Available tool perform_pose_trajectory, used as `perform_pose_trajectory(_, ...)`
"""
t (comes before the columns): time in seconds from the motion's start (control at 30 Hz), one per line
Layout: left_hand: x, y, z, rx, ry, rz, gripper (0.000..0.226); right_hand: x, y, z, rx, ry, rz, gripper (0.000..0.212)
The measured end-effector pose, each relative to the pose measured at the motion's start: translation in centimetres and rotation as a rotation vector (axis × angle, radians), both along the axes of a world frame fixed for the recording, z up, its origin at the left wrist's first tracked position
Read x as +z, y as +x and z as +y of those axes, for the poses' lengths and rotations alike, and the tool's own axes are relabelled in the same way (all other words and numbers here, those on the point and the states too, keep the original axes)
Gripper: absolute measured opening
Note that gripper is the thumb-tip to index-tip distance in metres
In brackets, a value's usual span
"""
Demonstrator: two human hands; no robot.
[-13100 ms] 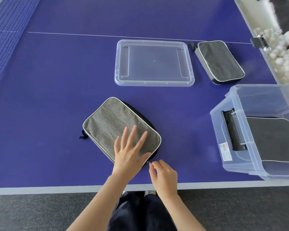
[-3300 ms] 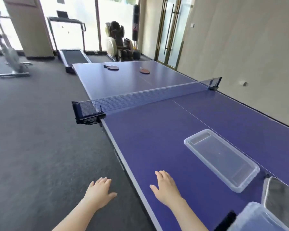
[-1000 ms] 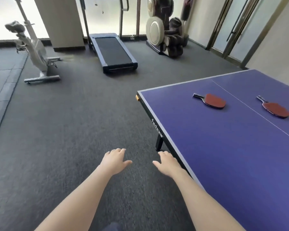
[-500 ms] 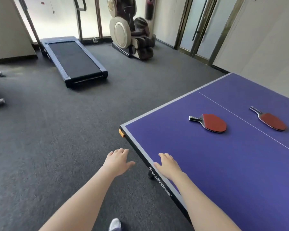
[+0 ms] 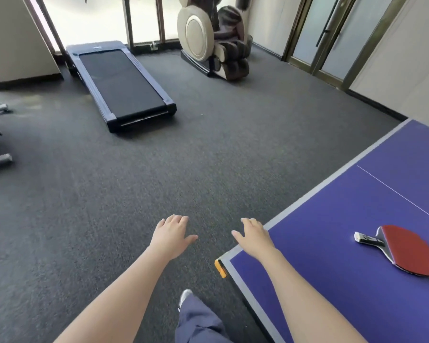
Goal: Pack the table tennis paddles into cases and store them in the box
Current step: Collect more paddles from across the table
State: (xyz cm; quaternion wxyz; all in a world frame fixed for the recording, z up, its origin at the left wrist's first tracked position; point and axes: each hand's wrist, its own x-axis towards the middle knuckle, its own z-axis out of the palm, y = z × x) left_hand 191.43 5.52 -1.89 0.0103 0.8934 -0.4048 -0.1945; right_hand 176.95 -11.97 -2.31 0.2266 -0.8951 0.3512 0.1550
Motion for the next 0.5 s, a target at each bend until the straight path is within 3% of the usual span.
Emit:
perform_pose_trajectory(0.27,0.9,15.2,-12.5,-0.117,0.029,0.009,0.073,-0.9,11.4,-10.1,-0.150,0.011,0.015,0.059)
perform_pose_trajectory(0.5,0.2,22.6,-26.1,-0.406,0.031,0.056,0.072,-1.8,14.9,-17.8,-0.435,0.002,0.022,0.059)
